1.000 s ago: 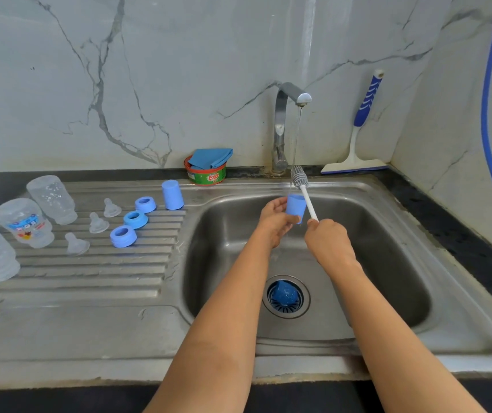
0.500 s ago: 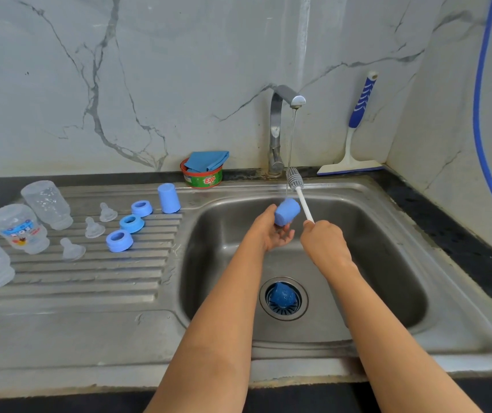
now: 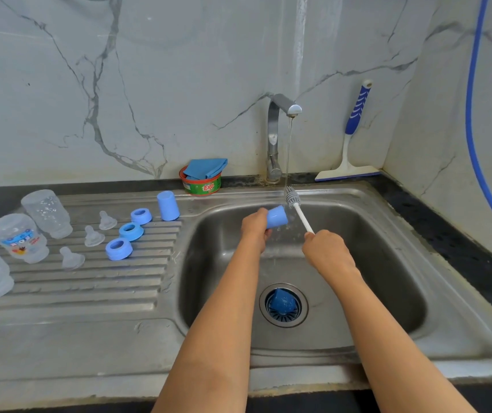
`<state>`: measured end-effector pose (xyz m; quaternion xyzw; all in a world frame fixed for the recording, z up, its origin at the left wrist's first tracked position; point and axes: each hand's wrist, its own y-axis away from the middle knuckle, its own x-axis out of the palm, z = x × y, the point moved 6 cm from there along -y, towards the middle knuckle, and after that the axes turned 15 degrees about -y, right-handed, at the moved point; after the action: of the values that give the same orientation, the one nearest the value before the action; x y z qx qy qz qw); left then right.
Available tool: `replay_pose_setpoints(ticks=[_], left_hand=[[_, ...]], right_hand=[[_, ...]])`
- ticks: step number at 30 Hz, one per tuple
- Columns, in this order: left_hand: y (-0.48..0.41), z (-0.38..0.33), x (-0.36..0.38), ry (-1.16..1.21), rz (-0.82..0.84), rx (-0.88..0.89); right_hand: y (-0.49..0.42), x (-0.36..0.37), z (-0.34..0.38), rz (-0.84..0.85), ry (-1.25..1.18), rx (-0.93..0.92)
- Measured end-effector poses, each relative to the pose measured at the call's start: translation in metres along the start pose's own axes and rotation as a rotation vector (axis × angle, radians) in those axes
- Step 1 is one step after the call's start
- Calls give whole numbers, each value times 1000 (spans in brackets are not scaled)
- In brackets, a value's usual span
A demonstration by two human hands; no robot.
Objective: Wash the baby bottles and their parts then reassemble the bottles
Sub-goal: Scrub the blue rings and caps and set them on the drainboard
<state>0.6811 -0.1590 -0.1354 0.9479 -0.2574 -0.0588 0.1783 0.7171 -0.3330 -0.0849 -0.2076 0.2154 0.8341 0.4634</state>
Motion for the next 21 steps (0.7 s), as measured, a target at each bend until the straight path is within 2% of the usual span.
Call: replay_pose_setpoints(ticks=[9,13,17,21], left_hand=[[2,-8,-13,522,92,-110],[5,-12,-13,627,149,-102],[8,-18,-17,689,115,-109],[7,-19,-25,670,60,-84]], right_hand=[[6,3,10,69,42,-66],[14,4,18,134,83,-123],[22,5,19,219,143,-109],[23,5,20,226,160,-115]])
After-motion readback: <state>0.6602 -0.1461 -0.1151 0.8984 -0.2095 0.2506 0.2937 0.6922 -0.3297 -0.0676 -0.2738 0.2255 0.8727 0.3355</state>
